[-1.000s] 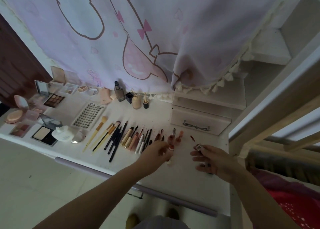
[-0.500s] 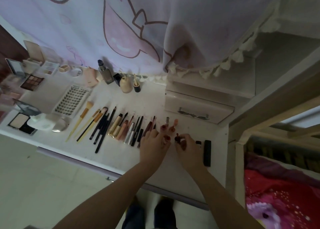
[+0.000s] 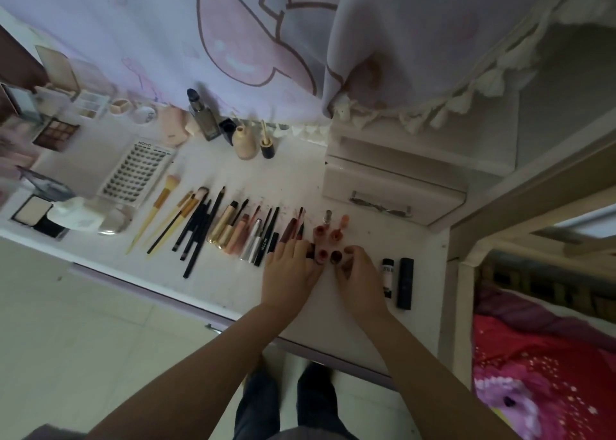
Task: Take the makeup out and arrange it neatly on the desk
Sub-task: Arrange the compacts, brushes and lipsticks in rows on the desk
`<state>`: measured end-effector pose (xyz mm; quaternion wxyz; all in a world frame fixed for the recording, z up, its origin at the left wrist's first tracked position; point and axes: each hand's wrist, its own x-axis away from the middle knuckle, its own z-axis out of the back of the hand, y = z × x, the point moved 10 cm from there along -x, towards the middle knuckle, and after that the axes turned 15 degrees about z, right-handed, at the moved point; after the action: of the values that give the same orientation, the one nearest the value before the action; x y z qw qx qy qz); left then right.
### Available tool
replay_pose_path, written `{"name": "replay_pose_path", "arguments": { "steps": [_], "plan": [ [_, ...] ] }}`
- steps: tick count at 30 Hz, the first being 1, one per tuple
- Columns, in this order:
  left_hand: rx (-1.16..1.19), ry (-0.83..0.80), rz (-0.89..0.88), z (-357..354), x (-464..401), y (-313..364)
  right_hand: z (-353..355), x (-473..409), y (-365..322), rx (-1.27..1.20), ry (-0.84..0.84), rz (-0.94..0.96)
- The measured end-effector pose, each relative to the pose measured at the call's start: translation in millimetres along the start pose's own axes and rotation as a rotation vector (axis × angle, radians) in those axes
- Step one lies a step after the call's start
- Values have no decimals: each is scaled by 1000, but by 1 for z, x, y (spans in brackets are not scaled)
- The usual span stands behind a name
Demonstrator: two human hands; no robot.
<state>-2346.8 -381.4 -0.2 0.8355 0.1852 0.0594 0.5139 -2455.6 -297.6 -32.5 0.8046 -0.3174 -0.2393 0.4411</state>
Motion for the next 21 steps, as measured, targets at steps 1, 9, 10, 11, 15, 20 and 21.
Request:
{"name": "replay_pose_path", "arguments": {
  "steps": [1,9,10,11,15,20,21],
  "plan": [
    [-11,-6,13,2,2,-3,1,2,2,-18,1,-14],
    [-328,-74,43,0,5,-5,1,28,0,33,-16,-6],
    [-329,-83,52,0,5,-5,-1,33,-2,68,-31,25],
    [-325,-88,64,0,6,-6,-4,39,-6,121,-51,65],
    [-308,-103,81,2,20,-24,-17,67,-21,421,-73,312],
    [-17,-64,18,29,39,-39,-29,85,-23,496,-200,348],
    [41,-89,-14,33,42,-37,-28,83,-24,481,-191,354]
  ]
}}
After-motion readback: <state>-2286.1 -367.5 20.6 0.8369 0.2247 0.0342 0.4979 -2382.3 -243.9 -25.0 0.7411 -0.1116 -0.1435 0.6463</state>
